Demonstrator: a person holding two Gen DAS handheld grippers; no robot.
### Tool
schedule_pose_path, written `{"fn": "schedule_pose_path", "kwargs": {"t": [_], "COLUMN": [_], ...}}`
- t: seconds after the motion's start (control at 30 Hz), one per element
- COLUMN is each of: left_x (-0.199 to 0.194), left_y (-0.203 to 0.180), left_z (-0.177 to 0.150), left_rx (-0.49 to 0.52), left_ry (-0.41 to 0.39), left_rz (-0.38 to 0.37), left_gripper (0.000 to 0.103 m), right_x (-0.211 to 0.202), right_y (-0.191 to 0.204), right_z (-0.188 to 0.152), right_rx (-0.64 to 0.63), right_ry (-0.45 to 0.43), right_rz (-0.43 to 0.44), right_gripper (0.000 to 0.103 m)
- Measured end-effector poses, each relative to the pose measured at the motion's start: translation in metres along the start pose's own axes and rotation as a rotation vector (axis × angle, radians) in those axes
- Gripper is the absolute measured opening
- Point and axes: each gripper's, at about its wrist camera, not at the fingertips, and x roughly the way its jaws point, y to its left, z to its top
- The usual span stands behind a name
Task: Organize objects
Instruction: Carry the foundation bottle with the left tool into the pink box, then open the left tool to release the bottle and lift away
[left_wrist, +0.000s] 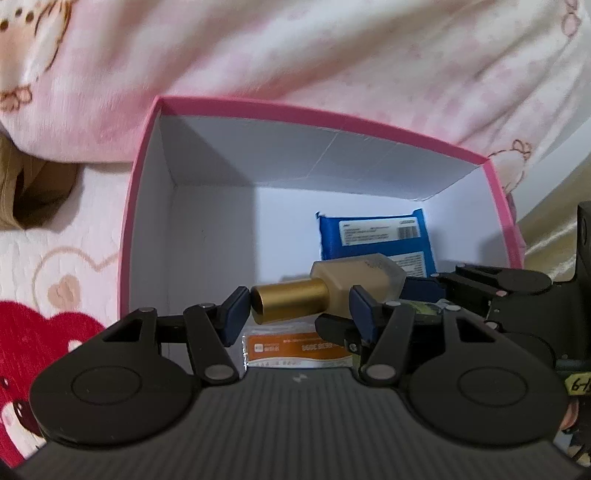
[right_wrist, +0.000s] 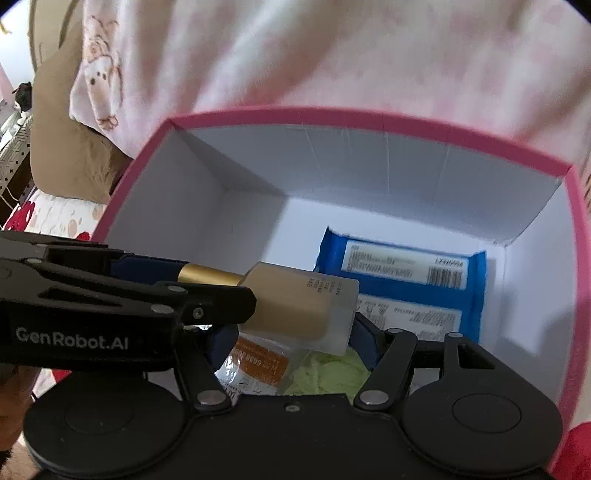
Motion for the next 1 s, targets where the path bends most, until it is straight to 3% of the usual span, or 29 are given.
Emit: {"fn": "schedule_pose_path", "kwargs": {"t": [0.23,0.5,0.53,0.57,0.63,0.87,1.0], "left_x": [0.004,-0.009,-0.013,-0.016,-0.020,-0.034,-0.046], "left_y": [0.005,-0.003,-0.004,-0.005,-0.005,0.001,0.000], "left_z": [-0.003,-0.003,-0.003,-0.003,-0.001,-0.003,-0.009], "left_rx": [-0.043,-0.022,-0.013,-0.007,-0.007,-0.027,-0.023], "left_ry": [-0.004,-0.058,-0.068,-0.076,-0.082,-0.106,-0.096], "left_rz": [0.016,0.041,0.041,0.037,0.033,0.039,0.042], "left_gripper": [0.056,0.057,0.058,0.058,0.058,0.058,0.059], "right_x": [0.013,0.010,0.009,0.009,0.010,0.017,-0.015], "right_y": [-0.006,-0.003,0.001,0.002,0.001,0.012,0.019], "right_z": [0.003,-0.001,-0.001,0.000,0.002,0.002,-0.004], "right_rx": [0.086,0.102,0.085,0.079,0.107,0.120,0.069], "right_ry": [0.049,0.028,0.023,0.023,0.037,0.046,-0.044], "right_rz": [0.030,0.032,0.022,0.018,0.065,0.042,0.029], "right_gripper": [0.070,0.070,0.065,0.053,0.046,0.035,0.035]}}
